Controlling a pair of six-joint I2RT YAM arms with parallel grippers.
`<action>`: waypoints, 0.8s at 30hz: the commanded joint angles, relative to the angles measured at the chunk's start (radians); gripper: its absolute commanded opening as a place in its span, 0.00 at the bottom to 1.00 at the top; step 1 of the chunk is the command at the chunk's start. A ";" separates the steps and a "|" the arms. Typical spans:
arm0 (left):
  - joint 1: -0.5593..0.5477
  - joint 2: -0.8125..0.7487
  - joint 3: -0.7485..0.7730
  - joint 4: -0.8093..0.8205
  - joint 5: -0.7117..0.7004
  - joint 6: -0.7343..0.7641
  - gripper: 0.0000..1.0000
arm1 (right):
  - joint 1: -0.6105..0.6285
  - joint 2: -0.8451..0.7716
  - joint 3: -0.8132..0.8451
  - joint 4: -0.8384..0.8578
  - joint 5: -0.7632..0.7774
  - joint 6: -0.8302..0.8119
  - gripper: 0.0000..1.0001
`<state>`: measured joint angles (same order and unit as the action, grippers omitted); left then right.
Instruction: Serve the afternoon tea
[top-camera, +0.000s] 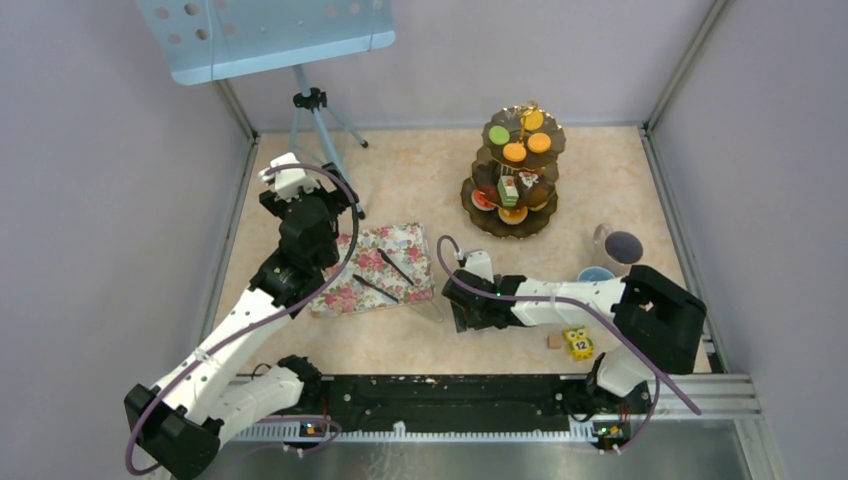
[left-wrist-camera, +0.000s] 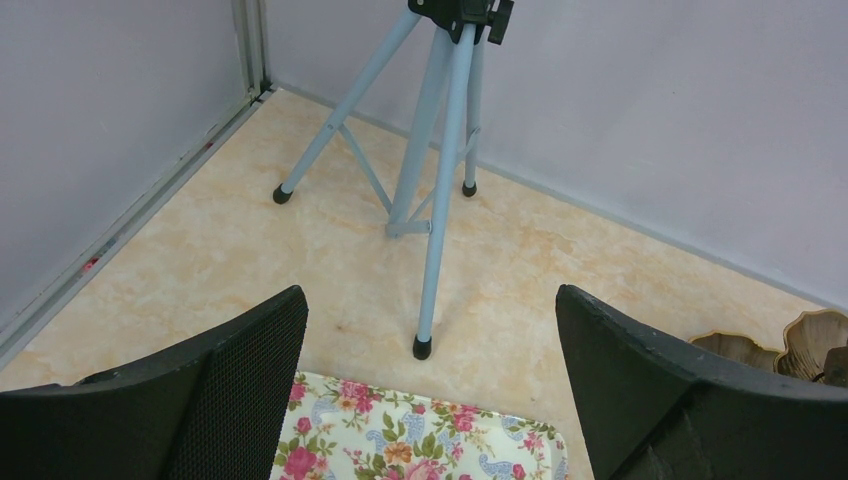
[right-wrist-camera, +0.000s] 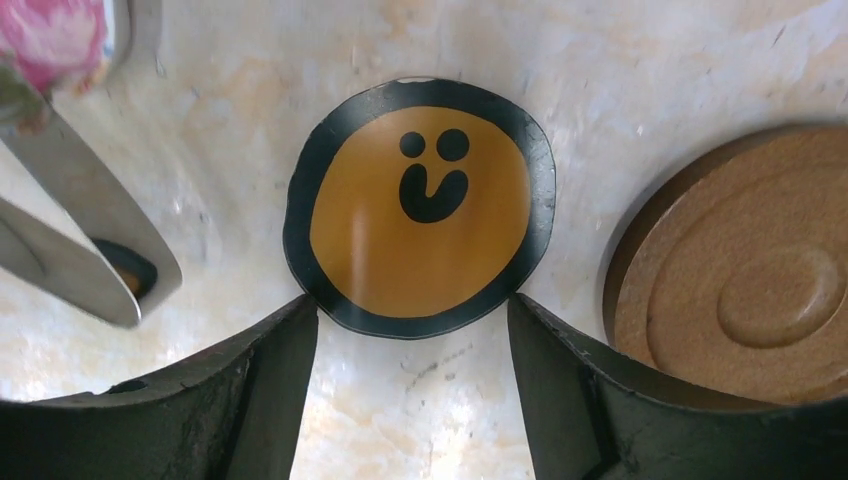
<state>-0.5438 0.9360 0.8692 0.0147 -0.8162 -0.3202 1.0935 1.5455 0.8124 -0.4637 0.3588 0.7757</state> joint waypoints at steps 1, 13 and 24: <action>-0.002 -0.019 0.024 0.024 -0.003 -0.002 0.99 | -0.030 0.096 -0.043 0.088 -0.006 0.016 0.68; -0.002 -0.025 0.024 0.025 -0.005 -0.002 0.99 | -0.178 0.241 0.014 0.283 0.001 -0.115 0.66; -0.002 -0.023 0.022 0.028 -0.007 0.001 0.99 | -0.179 -0.074 0.163 0.069 0.159 -0.208 0.82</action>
<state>-0.5438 0.9260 0.8692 0.0147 -0.8192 -0.3202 0.9157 1.6939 0.9413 -0.2466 0.4511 0.6086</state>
